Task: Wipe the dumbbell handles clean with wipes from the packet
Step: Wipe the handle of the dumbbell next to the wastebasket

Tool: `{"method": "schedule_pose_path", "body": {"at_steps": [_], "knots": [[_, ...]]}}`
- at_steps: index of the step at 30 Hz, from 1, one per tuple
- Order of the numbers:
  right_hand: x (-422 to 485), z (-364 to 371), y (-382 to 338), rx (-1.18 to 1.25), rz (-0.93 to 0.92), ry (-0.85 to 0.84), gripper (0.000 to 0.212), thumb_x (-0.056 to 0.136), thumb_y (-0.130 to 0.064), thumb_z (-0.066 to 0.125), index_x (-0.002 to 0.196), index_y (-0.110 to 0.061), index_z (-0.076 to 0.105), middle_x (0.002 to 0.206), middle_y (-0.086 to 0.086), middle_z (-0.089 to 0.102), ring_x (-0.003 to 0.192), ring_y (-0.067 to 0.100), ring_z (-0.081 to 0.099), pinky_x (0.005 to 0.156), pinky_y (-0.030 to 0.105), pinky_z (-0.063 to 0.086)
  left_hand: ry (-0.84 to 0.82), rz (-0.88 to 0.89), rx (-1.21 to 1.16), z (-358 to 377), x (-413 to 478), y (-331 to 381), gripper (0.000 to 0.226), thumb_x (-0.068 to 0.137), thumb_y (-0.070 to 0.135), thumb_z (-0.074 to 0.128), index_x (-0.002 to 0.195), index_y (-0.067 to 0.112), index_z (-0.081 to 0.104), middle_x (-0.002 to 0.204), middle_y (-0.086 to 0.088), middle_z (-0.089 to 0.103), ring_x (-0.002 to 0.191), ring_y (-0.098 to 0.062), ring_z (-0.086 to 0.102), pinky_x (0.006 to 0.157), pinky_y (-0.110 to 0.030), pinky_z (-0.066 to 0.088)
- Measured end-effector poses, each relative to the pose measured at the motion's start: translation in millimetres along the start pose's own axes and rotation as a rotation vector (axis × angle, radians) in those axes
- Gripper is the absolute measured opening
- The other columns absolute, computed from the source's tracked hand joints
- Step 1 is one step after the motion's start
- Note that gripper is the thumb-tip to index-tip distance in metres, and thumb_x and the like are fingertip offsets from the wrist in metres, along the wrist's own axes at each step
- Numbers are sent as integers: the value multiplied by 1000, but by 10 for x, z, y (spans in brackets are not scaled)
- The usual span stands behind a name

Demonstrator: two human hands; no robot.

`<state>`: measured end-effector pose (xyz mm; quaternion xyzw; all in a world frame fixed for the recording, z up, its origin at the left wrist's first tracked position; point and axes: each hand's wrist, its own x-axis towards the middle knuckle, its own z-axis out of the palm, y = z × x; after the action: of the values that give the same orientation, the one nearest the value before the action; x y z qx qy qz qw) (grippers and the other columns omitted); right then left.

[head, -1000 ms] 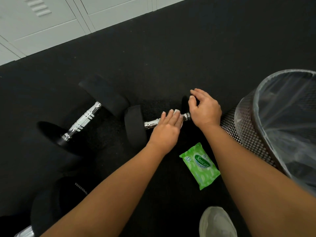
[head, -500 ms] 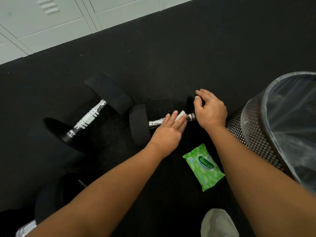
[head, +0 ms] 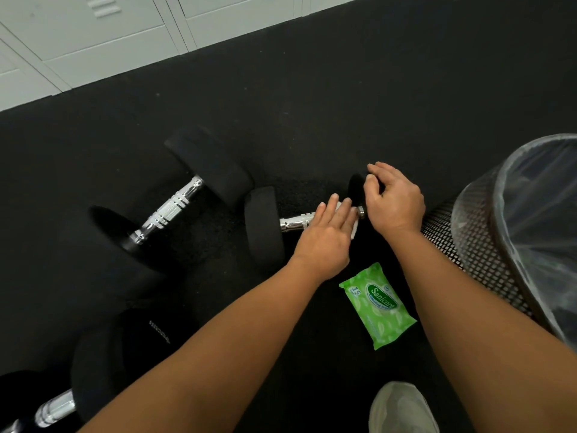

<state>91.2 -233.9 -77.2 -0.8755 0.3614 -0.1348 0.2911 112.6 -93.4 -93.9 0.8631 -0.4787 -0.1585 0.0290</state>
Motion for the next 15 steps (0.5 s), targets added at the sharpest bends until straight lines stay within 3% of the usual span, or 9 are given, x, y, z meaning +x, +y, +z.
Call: {"method": "schedule_pose_path", "body": {"at_steps": [6,15], "knots": [[8,-10,-1,-13,3,-6,35,91,-38,46,119,-29,64,132,-14,57,119,10,54,97,35,45,-18,-154,-21,-66,194,220,63,95,22,31,148,-1,5,157,-20,3,144,-38,-8,118,-47,-3],[12,-7,9,-20,-2,-14,35,92,-38,45,120,-30,63,133,-14,56,119,10,53,98,35,44,4,64,230,91,-49,25,68,96,28,29,149,6,-7,158,-14,-13,144,-35,-15,116,-50,-5]]}}
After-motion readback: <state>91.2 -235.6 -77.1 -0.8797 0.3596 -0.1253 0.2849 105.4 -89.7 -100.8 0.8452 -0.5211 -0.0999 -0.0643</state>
